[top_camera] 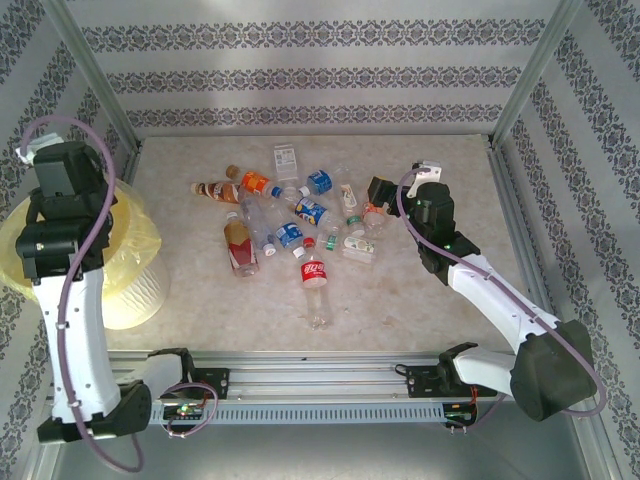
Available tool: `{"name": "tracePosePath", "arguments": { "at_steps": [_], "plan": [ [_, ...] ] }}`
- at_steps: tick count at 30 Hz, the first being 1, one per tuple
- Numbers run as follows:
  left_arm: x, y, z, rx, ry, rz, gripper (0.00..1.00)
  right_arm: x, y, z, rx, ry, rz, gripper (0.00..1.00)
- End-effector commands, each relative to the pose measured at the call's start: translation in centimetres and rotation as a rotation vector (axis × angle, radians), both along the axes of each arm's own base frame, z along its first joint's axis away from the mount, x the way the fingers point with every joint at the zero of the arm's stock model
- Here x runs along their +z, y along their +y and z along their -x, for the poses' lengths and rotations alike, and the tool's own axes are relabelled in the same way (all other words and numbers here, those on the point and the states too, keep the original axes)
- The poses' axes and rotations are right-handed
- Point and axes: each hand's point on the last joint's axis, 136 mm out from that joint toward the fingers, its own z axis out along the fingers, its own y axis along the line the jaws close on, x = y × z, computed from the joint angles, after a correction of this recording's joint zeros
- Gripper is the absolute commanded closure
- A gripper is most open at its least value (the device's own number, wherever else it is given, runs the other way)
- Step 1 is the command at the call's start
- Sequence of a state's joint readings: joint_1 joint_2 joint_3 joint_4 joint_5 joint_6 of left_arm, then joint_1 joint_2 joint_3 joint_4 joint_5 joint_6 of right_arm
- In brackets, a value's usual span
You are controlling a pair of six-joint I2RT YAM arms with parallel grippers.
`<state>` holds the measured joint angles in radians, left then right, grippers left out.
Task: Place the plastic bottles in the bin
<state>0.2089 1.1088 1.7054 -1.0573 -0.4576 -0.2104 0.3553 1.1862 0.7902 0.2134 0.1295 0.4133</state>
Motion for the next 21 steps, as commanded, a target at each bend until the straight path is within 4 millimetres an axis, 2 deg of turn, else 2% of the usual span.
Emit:
{"name": "tracePosePath", "arguments": {
  "at_steps": [1, 8, 13, 21],
  "plan": [
    [-3.7, 0.9, -0.8, -0.014, 0.038, 0.154, 0.47, 2.1, -0.2, 0.0, -0.002, -0.048, -0.031, 0.02],
    [-7.5, 2.6, -3.1, -0.031, -0.004, 0.385, 0.47, 1.3, -0.6, 0.7, -0.008, -0.031, -0.038, 0.02],
    [-8.9, 3.5, -4.2, -0.011, -0.004, 0.433, 0.47, 1.0, -0.7, 0.9, -0.010, -0.023, -0.037, 0.02],
    [-10.6, 3.5, -7.2, -0.048, -0.065, 0.535, 0.47, 0.7, -0.5, 0.7, -0.006, -0.013, -0.040, 0.02]
  ]
}}
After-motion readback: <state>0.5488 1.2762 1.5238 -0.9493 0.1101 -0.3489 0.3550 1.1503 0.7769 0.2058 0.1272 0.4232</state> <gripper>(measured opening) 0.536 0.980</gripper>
